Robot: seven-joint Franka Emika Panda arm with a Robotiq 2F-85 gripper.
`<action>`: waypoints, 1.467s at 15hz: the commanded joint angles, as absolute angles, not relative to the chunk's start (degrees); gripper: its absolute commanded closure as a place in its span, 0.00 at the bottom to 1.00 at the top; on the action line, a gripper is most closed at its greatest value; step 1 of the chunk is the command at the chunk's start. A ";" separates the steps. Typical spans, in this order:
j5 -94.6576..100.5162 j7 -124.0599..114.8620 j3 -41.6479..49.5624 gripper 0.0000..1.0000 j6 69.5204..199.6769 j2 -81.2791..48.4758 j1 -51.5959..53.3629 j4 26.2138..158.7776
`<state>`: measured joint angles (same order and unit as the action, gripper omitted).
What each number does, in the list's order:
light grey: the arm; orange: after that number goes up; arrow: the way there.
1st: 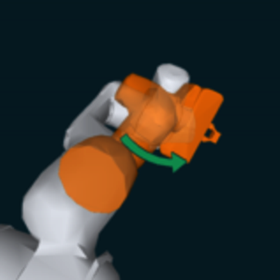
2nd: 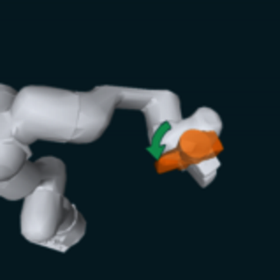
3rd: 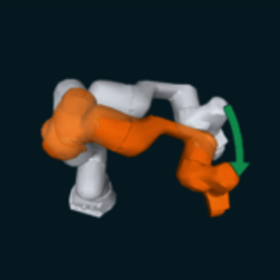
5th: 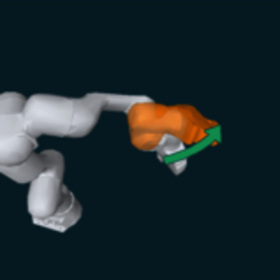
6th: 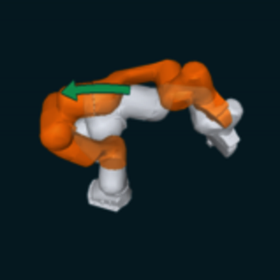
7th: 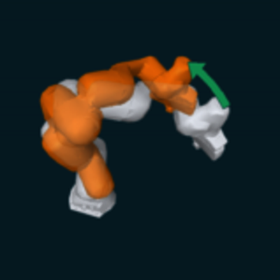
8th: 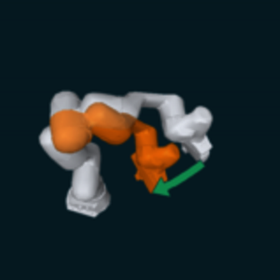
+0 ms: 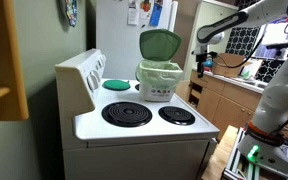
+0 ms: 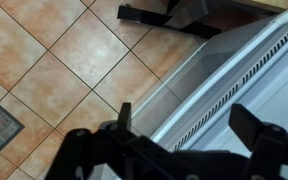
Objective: Close the bin lid
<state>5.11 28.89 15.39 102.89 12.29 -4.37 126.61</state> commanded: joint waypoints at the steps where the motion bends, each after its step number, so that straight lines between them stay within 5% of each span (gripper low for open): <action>1: 4.87 29.08 14.29 0.00 102.83 12.20 -5.55 126.54; 12: 1.46 31.87 12.77 0.00 116.00 22.98 -3.83 121.90; 22: 0.20 30.56 12.77 0.00 104.39 26.10 -3.57 117.95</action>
<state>0.18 30.76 12.43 109.14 23.82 -3.53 118.94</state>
